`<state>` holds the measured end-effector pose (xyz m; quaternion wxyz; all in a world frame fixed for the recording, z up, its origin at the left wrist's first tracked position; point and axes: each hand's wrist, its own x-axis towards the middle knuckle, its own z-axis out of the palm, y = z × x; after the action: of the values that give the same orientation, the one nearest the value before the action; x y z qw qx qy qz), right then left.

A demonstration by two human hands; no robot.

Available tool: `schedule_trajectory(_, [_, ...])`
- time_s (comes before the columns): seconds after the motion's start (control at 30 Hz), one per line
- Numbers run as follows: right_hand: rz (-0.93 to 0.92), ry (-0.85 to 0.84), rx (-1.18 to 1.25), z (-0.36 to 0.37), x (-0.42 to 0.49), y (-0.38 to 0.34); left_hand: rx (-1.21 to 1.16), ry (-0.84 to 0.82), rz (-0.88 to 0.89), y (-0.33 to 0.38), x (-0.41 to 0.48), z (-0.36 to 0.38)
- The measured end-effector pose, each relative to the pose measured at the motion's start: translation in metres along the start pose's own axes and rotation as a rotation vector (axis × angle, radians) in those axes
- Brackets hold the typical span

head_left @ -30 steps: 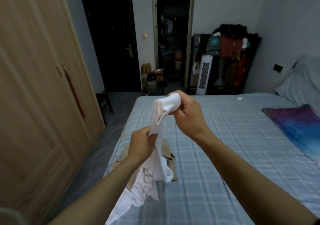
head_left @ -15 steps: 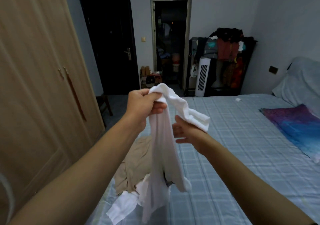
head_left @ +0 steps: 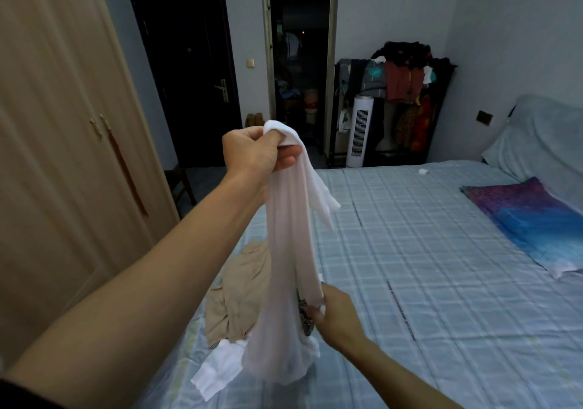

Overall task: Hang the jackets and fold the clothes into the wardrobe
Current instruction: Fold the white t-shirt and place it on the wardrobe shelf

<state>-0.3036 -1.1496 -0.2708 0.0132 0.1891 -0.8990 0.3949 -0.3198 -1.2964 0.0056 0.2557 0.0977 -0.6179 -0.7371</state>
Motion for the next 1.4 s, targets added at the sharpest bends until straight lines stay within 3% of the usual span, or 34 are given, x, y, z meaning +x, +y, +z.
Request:
schedule_trajectory(0.17, [0.129, 0.285, 0.061, -0.022, 0.017, 0.008, 0.022, 0.089, 0.026, 0.006, 0.015, -0.028])
schedule_trajectory(0.27, [0.086, 0.415, 0.101, -0.058, 0.028, 0.002, 0.064, 0.172, 0.014, 0.000, 0.034, -0.054])
schedule_trajectory(0.63, [-0.152, 0.515, 0.132, -0.148, 0.056, -0.074, 0.142, 0.272, -0.084, -0.053, 0.062, -0.106])
schedule_trajectory(0.83, [-0.228, 0.521, 0.128, -0.173, 0.068, -0.105, 0.271, -0.013, -0.266, -0.067, 0.043, -0.094])
schedule_trajectory(0.93, [-0.268, 0.472, 0.102, -0.176, 0.073, -0.115, 0.479, -0.182, -0.151, -0.066, 0.019, -0.079])
schedule_trajectory(1.13, [-0.348, 0.347, 0.040, -0.163, 0.073, -0.123, 0.723, -0.597, 0.250, -0.059, -0.014, -0.036])
schedule_trajectory(1.3, [-0.348, 0.318, 0.184, -0.162, 0.067, -0.118, 0.702, -0.600, 0.379, -0.064, -0.020, -0.007])
schedule_trajectory(1.4, [-0.340, 0.245, 0.264, -0.161, 0.062, -0.102, 0.853, -0.618, 0.430, -0.064, -0.016, -0.002])
